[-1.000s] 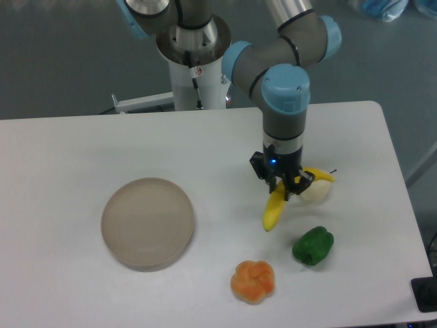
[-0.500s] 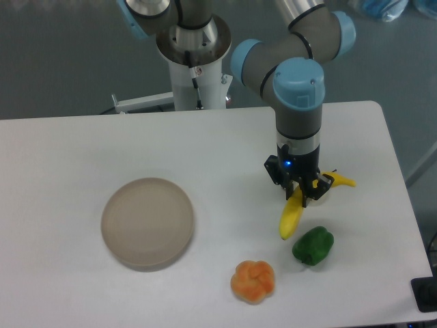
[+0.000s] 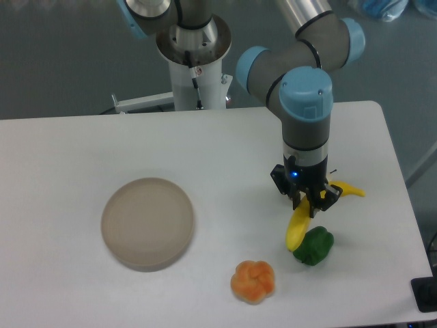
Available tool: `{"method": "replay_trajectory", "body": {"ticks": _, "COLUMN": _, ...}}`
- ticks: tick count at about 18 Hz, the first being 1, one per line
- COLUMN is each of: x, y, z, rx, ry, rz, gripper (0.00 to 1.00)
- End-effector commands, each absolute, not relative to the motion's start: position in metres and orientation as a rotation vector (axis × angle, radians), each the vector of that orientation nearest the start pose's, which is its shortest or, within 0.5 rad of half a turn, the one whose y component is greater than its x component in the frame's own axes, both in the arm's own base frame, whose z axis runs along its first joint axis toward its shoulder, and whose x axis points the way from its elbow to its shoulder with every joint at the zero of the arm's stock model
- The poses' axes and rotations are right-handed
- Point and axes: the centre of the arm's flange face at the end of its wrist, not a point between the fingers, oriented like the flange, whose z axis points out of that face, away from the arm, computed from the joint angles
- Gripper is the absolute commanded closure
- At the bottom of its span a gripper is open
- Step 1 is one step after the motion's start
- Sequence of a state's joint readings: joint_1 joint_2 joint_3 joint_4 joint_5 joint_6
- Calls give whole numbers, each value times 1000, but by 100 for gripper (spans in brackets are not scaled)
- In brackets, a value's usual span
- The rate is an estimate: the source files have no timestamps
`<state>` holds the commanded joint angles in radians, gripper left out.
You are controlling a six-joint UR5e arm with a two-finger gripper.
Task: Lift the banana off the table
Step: 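Carry the held banana away from the plate toward the green pepper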
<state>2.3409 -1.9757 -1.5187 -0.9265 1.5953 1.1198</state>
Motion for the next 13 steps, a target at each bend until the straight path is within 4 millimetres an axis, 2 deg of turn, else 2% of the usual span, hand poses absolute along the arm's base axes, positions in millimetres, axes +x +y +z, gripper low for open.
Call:
{"method": "replay_trajectory", "body": {"ticks": 6, "x": -368, "y": 566, "z": 352, "rx": -2960, "ry": 516, "rz": 435, "gripper": 78}}
{"method": "replay_trajectory", "body": {"ticks": 9, "x": -371, "y": 568, "z": 359, "rx": -2965, "ry": 510, "rz": 471, "gripper": 78}}
{"method": "replay_trajectory", "body": {"ticks": 13, "x": -364, "y": 567, "z": 357, "rx": -2974, "ry": 518, "rz": 450, "gripper": 78}}
